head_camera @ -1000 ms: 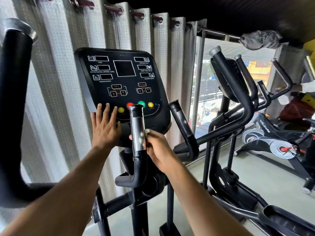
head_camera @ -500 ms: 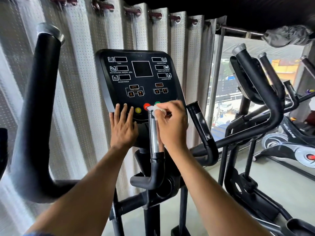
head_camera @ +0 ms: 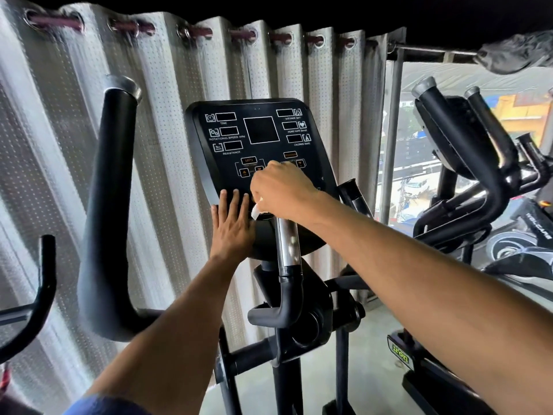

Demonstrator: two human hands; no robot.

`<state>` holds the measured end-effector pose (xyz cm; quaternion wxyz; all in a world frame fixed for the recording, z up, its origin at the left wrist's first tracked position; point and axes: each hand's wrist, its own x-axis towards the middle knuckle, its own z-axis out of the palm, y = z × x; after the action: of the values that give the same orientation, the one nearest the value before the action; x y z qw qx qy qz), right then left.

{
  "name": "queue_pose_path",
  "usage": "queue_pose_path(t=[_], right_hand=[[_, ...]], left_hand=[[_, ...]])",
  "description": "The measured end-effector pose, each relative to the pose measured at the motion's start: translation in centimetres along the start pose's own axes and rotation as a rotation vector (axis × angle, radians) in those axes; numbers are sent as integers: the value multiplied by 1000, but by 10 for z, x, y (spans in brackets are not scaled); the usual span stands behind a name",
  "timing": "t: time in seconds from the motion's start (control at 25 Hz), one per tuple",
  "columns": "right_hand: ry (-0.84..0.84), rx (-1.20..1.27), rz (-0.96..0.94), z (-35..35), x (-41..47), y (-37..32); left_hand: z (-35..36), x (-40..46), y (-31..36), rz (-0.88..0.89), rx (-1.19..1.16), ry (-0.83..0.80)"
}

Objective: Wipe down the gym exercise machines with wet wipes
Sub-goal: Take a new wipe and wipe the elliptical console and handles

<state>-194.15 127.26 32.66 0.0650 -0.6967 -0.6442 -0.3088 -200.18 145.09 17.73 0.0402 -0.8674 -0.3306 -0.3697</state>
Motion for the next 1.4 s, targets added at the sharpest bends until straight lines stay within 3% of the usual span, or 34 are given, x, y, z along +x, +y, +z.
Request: queue_pose_path(t=[0.08,0.28,0.36,0.44,0.56,0.64,0.72,0.8,0.88,1.04,1.2,1.28,1.4], right_hand=[[90,216,33,7,-14,11],[508,669,233,52,-76,32],[484,852,373,78,-97,22],[355,960,438,105,-120,5],[309,1064,487,121,-147,-6],[443,1099,509,106,-142,0],[576,997,417,82,-124,3],[567,773,258,68,-110,-4],[463,662,168,68,-107,-7],[514,768,126,39,-93,-13],[609,884,102,-16,-51,-24],[631,859,52,-40,-26,-34],[650,735,-49,-77,19,-55]], left_hand=[[-3,-6,-2,6,24,-53],[-5,-24,1,0,103,-159],[-7,-31,2,-5,121,-199],[-11,-34,5,-16,120,-253],[-25,-37,12,-7,177,-375],[-43,-42,17,-31,202,-459],[-67,-55,26,-22,270,-503],[-100,-76,38,9,356,-522],[-139,-94,49,80,400,-410],[-231,-116,56,217,250,121],[-275,-131,38,142,310,239],[-273,-141,21,16,104,209],[-254,-153,5,7,-155,227]])
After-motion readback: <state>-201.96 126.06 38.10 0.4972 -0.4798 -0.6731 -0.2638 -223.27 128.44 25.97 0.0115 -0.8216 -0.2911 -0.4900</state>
